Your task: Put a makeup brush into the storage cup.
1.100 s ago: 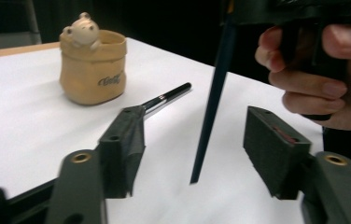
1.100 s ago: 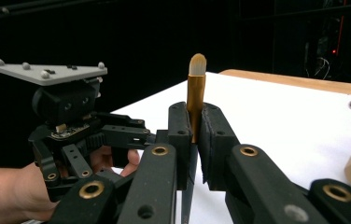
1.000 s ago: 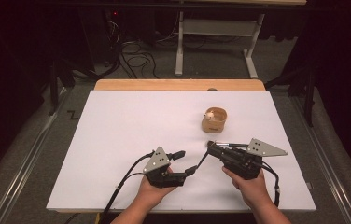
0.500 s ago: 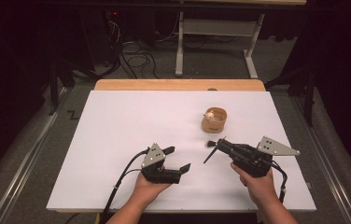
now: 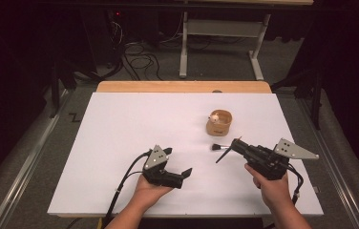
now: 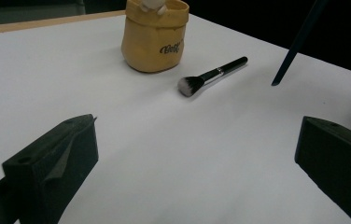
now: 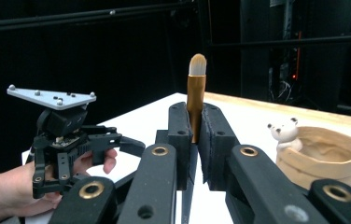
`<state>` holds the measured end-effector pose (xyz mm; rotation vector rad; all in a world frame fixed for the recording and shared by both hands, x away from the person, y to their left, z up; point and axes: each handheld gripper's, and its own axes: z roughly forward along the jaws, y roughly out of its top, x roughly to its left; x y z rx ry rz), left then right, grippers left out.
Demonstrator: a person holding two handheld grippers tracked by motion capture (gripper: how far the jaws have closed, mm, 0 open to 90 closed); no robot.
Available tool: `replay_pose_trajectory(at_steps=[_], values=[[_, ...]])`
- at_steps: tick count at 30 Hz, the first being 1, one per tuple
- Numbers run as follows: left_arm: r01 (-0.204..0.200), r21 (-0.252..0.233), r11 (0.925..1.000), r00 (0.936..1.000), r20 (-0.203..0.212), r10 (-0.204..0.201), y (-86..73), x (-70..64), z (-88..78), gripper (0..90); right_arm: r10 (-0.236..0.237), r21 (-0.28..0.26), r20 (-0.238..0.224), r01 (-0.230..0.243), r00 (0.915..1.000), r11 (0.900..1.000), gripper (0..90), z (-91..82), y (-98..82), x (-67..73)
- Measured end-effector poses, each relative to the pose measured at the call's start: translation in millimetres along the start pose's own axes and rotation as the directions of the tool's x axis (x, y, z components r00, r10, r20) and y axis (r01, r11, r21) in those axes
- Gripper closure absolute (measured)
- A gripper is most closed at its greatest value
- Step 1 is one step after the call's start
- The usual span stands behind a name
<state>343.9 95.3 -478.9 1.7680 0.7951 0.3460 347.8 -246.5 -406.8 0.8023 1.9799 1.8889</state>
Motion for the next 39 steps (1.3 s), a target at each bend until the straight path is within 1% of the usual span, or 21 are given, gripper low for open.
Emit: replay_pose_trajectory(at_steps=[2, 4, 7, 9, 10, 12, 14, 16, 17, 19, 22, 25, 27, 28, 29, 33, 34, 36, 37, 39], values=[[0.005, 0.008, 1.0000, 0.9999, -0.010, -0.005, 1.0, 2.9, -2.3, 0.0, -0.004, -0.011, 0.005, 0.004, 1.0000, 1.000, 85.2, -2.7, 1.2, -1.9], [0.013, 0.022, 0.9997, 0.9997, -0.020, -0.012, 2.1, 6.8, -5.4, 0.0, 0.004, -0.020, 0.009, -0.003, 1.0000, 1.000, 85.2, -5.9, 2.2, -3.4], [0.009, 0.026, 0.9996, 0.9994, -0.033, -0.008, 4.3, 12.1, -14.7, 0.0, -0.002, -0.029, 0.022, 0.003, 0.9998, 1.000, 85.2, -9.7, 4.0, -5.5], [0.006, 0.033, 0.9994, 0.9989, -0.046, -0.005, 5.6, 16.5, -20.8, 0.0, -0.004, -0.026, 0.032, 0.005, 0.9995, 1.000, 85.2, -12.4, 5.1, -6.0], [0.008, 0.030, 0.9995, 0.9986, -0.053, -0.006, 6.1, 18.5, -23.8, 0.0, -0.016, -0.030, 0.035, 0.017, 0.9993, 0.999, 85.2, -13.6, 5.3, -7.1], [0.011, 0.021, 0.9997, 0.9979, -0.064, -0.010, 7.2, 22.4, -31.3, 0.0, -0.012, -0.031, 0.045, 0.014, 0.9989, 0.999, 85.2, -17.3, 6.3, -8.1], [0.006, 0.022, 0.9997, 0.9971, -0.076, -0.004, 7.7, 25.9, -38.8, 0.1, -0.019, -0.040, 0.055, 0.021, 0.9983, 0.999, 85.2, -19.9, 7.0, -10.0], [0.005, 0.026, 0.9997, 0.9963, -0.086, -0.003, 7.3, 29.1, -46.1, 0.0, -0.022, -0.046, 0.070, 0.026, 0.9973, 0.999, 85.2, -23.1, 8.1, -11.9], [0.007, 0.030, 0.9995, 0.9962, -0.087, -0.004, 7.2, 30.6, -49.9, 0.0, -0.033, -0.047, 0.083, 0.037, 0.9960, 0.998, 85.2, -24.9, 8.4, -13.0], [0.003, 0.028, 0.9996, 0.9952, -0.098, -0.001, 6.4, 31.8, -57.2, 0.0, -0.033, -0.050, 0.101, 0.038, 0.9943, 0.998, 85.2, -28.7, 8.8, -15.5], [0.001, 0.008, 1.0000, 0.9938, -0.111, -0.001, 4.1, 34.8, -65.2, 0.0, -0.036, -0.057, 0.122, 0.044, 0.9919, 0.997, 85.3, -33.7, 9.5, -21.6], [0.023, -0.011, 0.9997, 0.9920, -0.124, -0.025, -2.9, 41.8, -69.2, 0.0, -0.037, -0.067, 0.145, 0.047, 0.9887, 0.997, 85.3, -39.0, 10.0, -27.4], [0.023, -0.013, 0.9996, 0.9904, -0.136, -0.025, -8.5, 45.5, -69.6, 0.0, -0.039, -0.080, 0.171, 0.054, 0.9844, 0.995, 85.2, -46.3, 12.6, -31.7], [0.022, -0.012, 0.9997, 0.9898, -0.141, -0.023, -10.4, 46.9, -69.9, 0.0, -0.039, -0.080, 0.171, 0.054, 0.9844, 0.995, 85.2, -46.3, 12.6, -31.7], [0.028, -0.015, 0.9995, 0.9896, -0.141, -0.029, -11.5, 48.4, -70.9, 0.0, -0.044, -0.087, 0.180, 0.060, 0.9828, 0.994, 85.3, -48.7, 13.5, -33.6], [0.050, -0.041, 0.9979, 0.9885, -0.141, -0.055, -11.8, 49.8, -75.1, 0.0, -0.026, -0.097, 0.212, 0.048, 0.9770, 0.994, 85.3, -55.6, 14.0, -42.1], [0.051, -0.041, 0.9979, 0.9890, -0.137, -0.056, -11.8, 49.8, -75.8, 0.0, -0.020, -0.096, 0.219, 0.042, 0.9755, 0.994, 85.3, -56.1, 14.3, -44.4], [0.043, -0.037, 0.9984, 0.9900, -0.133, -0.048, -12.1, 48.5, -75.6, 0.0, -0.030, -0.095, 0.236, 0.053, 0.9713, 0.994, 85.2, -56.4, 14.8, -48.5], [0.036, -0.035, 0.9988, 0.9906, -0.131, -0.040, -12.1, 47.6, -75.5, 0.0, -0.022, -0.101, 0.239, 0.047, 0.9708, 0.994, 85.2, -56.5, 15.0, -49.8], [0.033, -0.032, 0.9990, 0.9920, -0.121, -0.036, -11.3, 46.3, -75.4, 0.0, -0.025, -0.103, 0.247, 0.052, 0.9687, 0.993, 85.3, -55.6, 16.6, -51.1]])
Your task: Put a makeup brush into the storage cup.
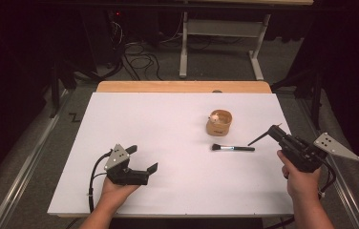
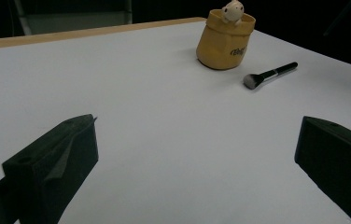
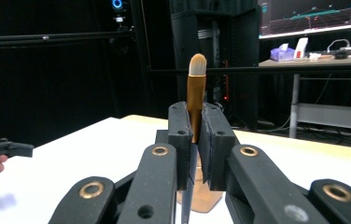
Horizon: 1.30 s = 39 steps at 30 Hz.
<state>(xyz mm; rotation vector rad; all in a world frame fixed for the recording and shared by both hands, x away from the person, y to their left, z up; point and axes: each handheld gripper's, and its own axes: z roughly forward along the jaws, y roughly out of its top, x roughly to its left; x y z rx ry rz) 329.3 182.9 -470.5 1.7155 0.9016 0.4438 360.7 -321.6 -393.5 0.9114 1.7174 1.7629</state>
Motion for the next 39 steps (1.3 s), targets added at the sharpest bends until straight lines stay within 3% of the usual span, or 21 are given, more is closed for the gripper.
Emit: replay_pose_trajectory(at_steps=[11, 20, 30, 39], values=[[-0.017, -0.009, 0.9998, 0.9998, 0.012, 0.017, 0.4, 0.5, 1.0, 0.0, -0.026, -0.006, 0.034, 0.026, 0.9991, 1.000, 85.3, 18.8, 15.7, 6.9], [-0.033, -0.024, 0.9992, 0.9992, 0.023, 0.034, 1.9, -1.4, -1.8, 0.0, -0.063, 0.002, 0.063, 0.063, 0.9961, 0.998, 85.2, 46.8, 30.1, 10.7], [-0.047, -0.046, 0.9979, 0.9983, 0.032, 0.048, 2.8, -4.7, -6.7, 0.1, -0.053, 0.029, 0.103, 0.050, 0.9932, 0.998, 85.3, 73.7, 32.1, 4.5], [-0.054, -0.040, 0.9977, 0.9977, 0.037, 0.056, 1.8, -5.1, -5.6, 0.1, -0.020, 0.015, 0.114, 0.018, 0.9932, 1.000, 85.2, 87.3, 30.4, -2.4]])
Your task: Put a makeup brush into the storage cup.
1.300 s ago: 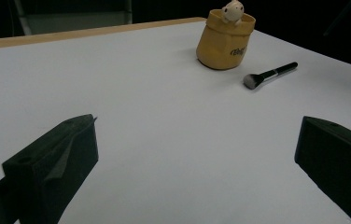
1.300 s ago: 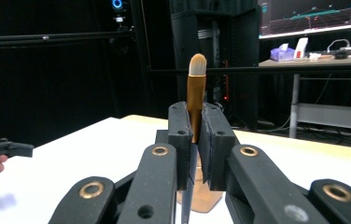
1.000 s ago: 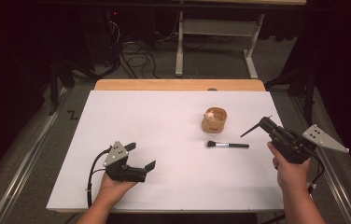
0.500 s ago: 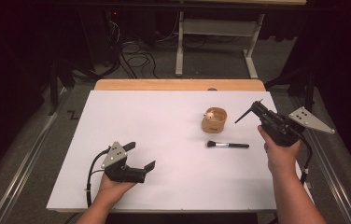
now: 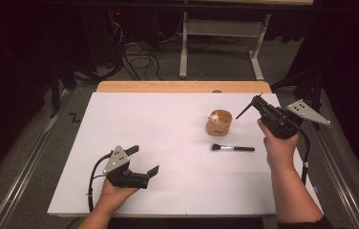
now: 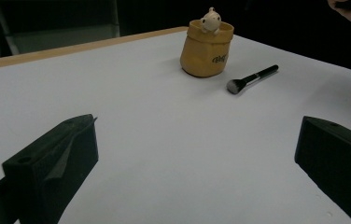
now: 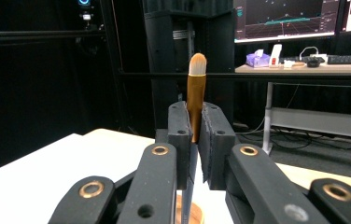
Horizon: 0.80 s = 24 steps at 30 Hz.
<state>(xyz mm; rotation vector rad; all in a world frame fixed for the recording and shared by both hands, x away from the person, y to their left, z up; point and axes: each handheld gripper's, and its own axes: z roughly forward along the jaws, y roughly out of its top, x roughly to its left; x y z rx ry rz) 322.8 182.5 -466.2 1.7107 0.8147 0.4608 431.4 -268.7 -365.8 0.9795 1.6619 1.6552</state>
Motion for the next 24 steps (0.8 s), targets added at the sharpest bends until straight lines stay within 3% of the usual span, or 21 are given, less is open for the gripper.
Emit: replay_pose_trajectory(at_steps=[24], values=[[-0.011, 0.006, 0.9999, 0.9999, 0.007, 0.010, -1.3, 0.4, 0.4, 0.0, -0.012, 0.044, -0.004, 0.012, 0.9999, 0.999, 85.1, 35.6, -2.3, 5.4]])
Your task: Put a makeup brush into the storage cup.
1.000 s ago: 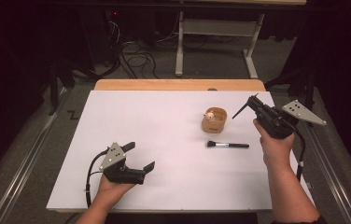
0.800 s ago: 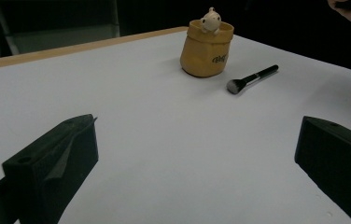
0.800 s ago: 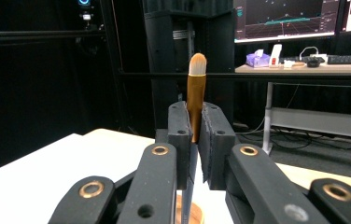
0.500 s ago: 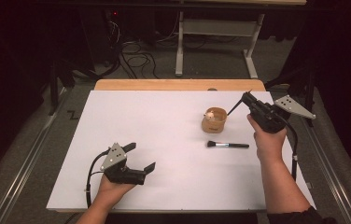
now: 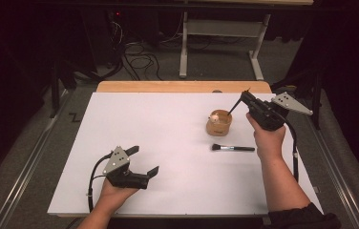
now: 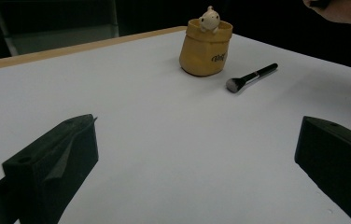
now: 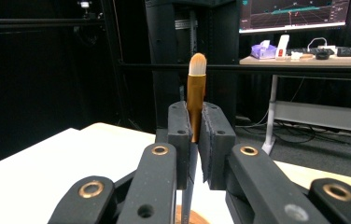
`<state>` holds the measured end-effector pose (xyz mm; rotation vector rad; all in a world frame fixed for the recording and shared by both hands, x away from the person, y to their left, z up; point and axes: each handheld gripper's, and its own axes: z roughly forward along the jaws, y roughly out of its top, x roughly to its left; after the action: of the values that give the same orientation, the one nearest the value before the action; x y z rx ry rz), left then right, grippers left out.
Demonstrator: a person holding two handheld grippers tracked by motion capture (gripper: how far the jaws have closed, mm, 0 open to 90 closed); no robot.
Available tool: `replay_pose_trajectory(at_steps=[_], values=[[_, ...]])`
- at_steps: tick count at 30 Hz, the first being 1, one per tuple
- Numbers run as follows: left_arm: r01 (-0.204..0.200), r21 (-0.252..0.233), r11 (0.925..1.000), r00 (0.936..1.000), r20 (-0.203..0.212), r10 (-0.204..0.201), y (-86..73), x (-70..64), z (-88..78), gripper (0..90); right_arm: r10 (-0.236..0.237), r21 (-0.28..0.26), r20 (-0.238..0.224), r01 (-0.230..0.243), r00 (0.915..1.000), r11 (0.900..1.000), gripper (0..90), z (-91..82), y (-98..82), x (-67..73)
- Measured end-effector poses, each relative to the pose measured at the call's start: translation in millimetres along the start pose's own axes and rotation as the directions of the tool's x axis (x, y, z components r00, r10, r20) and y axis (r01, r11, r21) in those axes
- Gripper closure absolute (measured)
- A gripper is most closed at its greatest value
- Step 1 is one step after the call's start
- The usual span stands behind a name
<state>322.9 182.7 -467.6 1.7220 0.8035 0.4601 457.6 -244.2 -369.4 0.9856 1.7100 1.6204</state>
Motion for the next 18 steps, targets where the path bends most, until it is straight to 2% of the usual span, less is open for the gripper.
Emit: replay_pose_trajectory(at_steps=[8, 18], values=[[-0.001, -0.002, 1.0000, 1.0000, 0.000, 0.001, 0.0, 0.3, 0.0, 0.0, 0.018, 0.034, 0.009, -0.018, 0.9998, 0.999, 85.1, 8.3, -7.1, -2.2], [-0.001, -0.008, 1.0000, 1.0000, -0.001, 0.001, -0.2, -0.2, -0.6, 0.1, 0.015, 0.053, 0.018, -0.016, 0.9997, 0.998, 85.1, 13.8, -16.6, -0.5]])
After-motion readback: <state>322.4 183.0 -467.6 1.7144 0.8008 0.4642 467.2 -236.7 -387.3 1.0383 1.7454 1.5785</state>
